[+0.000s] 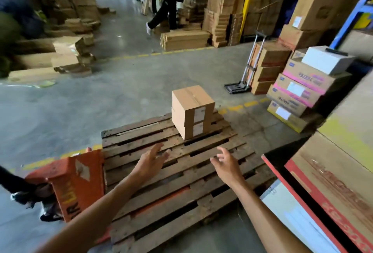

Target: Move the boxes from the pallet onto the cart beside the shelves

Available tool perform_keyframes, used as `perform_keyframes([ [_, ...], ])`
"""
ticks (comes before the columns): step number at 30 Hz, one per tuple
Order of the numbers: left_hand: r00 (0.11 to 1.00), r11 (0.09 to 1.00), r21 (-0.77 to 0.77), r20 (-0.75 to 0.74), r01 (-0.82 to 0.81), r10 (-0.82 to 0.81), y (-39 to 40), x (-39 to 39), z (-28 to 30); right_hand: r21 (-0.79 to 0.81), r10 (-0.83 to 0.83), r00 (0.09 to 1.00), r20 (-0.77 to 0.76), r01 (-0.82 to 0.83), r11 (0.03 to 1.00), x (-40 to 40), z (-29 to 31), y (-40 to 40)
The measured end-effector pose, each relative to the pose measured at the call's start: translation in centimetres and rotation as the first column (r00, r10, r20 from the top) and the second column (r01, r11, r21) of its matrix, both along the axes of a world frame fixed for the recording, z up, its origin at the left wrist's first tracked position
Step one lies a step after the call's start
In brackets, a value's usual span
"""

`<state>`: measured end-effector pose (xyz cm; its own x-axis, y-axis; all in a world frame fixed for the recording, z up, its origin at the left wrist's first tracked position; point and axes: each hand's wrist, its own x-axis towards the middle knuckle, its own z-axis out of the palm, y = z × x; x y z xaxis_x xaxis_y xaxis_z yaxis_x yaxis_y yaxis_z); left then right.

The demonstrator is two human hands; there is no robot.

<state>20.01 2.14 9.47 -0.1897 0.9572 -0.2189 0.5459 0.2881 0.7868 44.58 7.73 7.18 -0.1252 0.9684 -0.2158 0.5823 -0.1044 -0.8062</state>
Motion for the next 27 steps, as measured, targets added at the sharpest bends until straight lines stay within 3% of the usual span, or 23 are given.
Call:
perform_keyframes([
  [10,0.980,0.997,0.021,0.185,-0.077,0.072,12.7,-4.5,-0.2,-0.056,-0.050,0.998,-0.043,0.048,0.997,-5.7,0.2,13.0],
  [15,0.981,0.995,-0.016,0.166,-0.094,0.096,22.8,-5.8,-2.7,-0.087,-0.100,0.992,-0.072,0.093,0.992,-7.2,-2.5,22.6],
  [21,0.968,0.979,-0.141,0.183,-0.149,0.174,41.5,-6.8,-9.6,-0.141,-0.107,0.994,-0.010,0.105,0.984,-8.1,-8.5,42.7],
  [27,0.928,0.898,-0.398,0.228,-0.186,0.294,59.0,-8.8,-20.5,-0.245,-0.144,0.982,0.121,0.170,0.954,-8.7,-16.8,62.9],
])
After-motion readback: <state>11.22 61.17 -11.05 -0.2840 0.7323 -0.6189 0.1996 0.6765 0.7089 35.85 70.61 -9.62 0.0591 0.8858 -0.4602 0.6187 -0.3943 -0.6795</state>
